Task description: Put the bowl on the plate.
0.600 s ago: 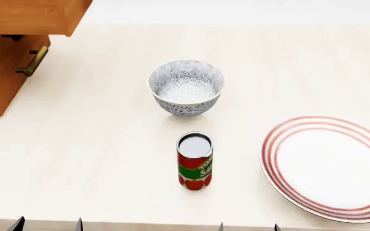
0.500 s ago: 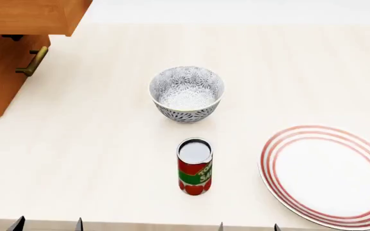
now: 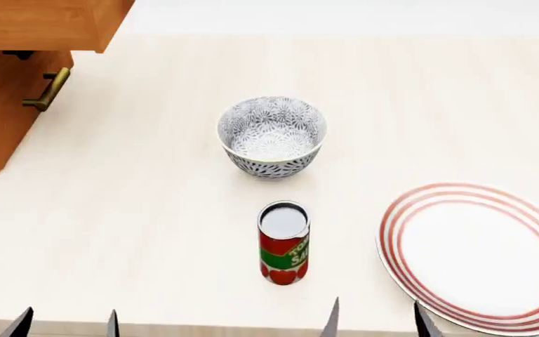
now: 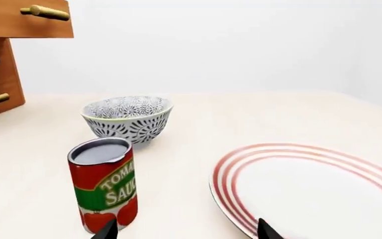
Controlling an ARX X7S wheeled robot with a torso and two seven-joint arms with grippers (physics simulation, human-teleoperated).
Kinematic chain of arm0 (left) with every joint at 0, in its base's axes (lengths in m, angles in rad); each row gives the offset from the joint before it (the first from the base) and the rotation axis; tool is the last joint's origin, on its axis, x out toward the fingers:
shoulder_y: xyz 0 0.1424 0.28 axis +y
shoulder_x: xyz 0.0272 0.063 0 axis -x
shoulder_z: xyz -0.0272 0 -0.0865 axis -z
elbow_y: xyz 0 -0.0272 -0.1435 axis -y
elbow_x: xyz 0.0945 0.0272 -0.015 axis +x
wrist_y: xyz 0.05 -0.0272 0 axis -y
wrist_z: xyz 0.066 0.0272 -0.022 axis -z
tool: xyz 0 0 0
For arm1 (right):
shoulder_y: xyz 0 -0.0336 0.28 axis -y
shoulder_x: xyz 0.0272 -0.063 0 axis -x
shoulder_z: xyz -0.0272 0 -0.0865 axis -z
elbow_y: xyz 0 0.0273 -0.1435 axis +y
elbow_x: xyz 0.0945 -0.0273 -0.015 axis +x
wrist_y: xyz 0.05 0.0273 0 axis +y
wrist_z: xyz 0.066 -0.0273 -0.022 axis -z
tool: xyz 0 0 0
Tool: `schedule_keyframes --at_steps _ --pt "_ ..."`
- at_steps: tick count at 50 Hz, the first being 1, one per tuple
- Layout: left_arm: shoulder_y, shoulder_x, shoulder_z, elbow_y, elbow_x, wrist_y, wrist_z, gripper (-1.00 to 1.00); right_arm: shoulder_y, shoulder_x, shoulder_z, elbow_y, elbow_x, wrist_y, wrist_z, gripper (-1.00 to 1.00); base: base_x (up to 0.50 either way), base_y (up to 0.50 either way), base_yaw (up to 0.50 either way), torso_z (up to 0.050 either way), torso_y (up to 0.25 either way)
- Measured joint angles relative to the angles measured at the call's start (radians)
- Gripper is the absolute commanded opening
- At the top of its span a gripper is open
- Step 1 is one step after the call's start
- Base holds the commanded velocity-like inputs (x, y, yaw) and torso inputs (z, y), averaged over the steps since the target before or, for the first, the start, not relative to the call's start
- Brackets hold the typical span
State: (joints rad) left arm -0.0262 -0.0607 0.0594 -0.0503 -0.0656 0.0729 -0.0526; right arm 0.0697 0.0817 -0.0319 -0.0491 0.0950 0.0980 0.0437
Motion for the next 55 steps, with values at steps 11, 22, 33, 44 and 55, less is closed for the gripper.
schedule_keyframes --at_steps 11,22,33,44,55 --pt "-0.024 -0.017 -0.002 0.013 -0.031 -0.011 -0.023 1.00 0.027 0.039 0.012 -0.052 0.018 0.072 0.023 1.00 0.00 0.00 0.00 0.000 0.000" --pt "-0.053 -0.031 0.005 0.034 -0.052 -0.036 -0.043 1.00 0.036 0.068 0.025 -0.088 0.027 0.120 0.043 1.00 0.00 0.00 0.00 0.000 0.000" --pt "-0.075 -0.043 0.018 0.039 -0.063 -0.048 -0.059 1.00 0.043 0.093 0.035 -0.137 0.040 0.170 0.060 1.00 0.00 0.00 0.00 0.000 0.000" --pt "-0.086 -0.054 0.033 0.032 -0.069 -0.047 -0.070 1.00 0.045 0.123 0.052 -0.194 0.059 0.208 0.067 1.00 0.00 0.00 0.00 0.000 0.000" --pt "-0.088 -0.064 0.046 0.032 -0.075 -0.044 -0.079 1.00 0.047 0.149 0.073 -0.231 0.075 0.229 0.072 1.00 0.05 0.00 0.00 0.000 0.000"
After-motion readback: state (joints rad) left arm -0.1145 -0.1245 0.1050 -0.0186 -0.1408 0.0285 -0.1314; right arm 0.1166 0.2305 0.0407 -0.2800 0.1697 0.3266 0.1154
